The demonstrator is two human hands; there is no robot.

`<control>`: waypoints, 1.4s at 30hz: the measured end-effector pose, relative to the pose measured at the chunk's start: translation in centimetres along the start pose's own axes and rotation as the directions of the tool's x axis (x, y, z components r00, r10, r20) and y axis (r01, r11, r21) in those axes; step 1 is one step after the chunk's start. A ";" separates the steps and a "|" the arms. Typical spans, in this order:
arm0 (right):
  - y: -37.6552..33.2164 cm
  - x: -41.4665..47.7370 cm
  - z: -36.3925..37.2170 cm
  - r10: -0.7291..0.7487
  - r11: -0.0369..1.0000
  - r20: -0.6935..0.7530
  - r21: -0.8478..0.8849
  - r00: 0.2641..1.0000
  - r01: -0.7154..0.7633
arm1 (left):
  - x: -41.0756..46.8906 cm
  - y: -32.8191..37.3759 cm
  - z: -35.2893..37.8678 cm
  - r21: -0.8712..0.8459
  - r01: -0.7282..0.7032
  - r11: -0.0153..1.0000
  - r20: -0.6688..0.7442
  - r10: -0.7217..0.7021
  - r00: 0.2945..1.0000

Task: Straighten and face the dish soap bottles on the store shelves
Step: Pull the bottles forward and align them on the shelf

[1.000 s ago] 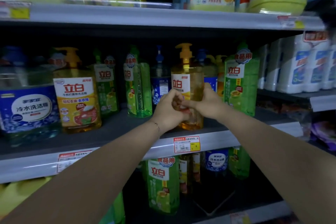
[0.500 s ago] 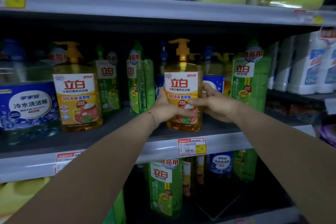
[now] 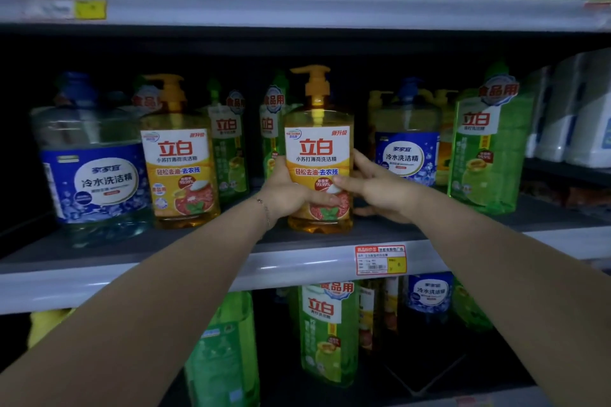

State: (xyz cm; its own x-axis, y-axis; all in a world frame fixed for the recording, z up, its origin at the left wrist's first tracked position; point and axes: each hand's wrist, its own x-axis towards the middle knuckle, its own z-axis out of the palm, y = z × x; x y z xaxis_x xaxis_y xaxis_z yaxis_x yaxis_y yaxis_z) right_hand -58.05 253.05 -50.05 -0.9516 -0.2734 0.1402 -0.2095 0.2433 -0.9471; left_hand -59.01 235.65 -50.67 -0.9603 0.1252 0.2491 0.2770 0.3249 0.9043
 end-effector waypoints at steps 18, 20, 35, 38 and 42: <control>-1.7 -0.6 5.3 -0.170 0.983 -0.074 -0.077 0.983 0.164 | -4.3 -0.4 -3.7 -0.024 -0.118 0.993 -0.081 0.115 0.990; -1.9 -1.2 5.6 -0.226 0.970 -0.076 -0.108 0.971 0.217 | -4.9 -0.4 -3.8 0.011 -0.165 0.986 -0.088 0.165 0.982; -6.1 -7.7 8.5 -0.498 0.850 -0.058 -0.229 0.865 0.474 | -12.7 2.0 -7.1 0.039 -0.415 0.909 -0.170 0.415 0.894; -5.9 -9.1 9.7 -0.491 0.842 0.017 -0.250 0.871 0.479 | -15.0 0.9 -7.7 0.013 -0.399 0.917 -0.143 0.397 0.907; -4.7 -10.7 11.9 -0.454 0.855 0.109 -0.226 0.884 0.467 | -17.8 -1.3 -8.5 -0.007 -0.375 0.927 -0.131 0.370 0.920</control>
State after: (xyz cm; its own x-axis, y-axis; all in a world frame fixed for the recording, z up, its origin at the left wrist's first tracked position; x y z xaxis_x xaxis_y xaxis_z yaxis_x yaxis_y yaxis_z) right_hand -44.20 243.75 -50.51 -0.7218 -0.4537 0.5227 -0.6744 0.2910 -0.6786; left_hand -42.49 225.02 -53.32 -0.7847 0.1124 0.6096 0.6163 0.2478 0.7475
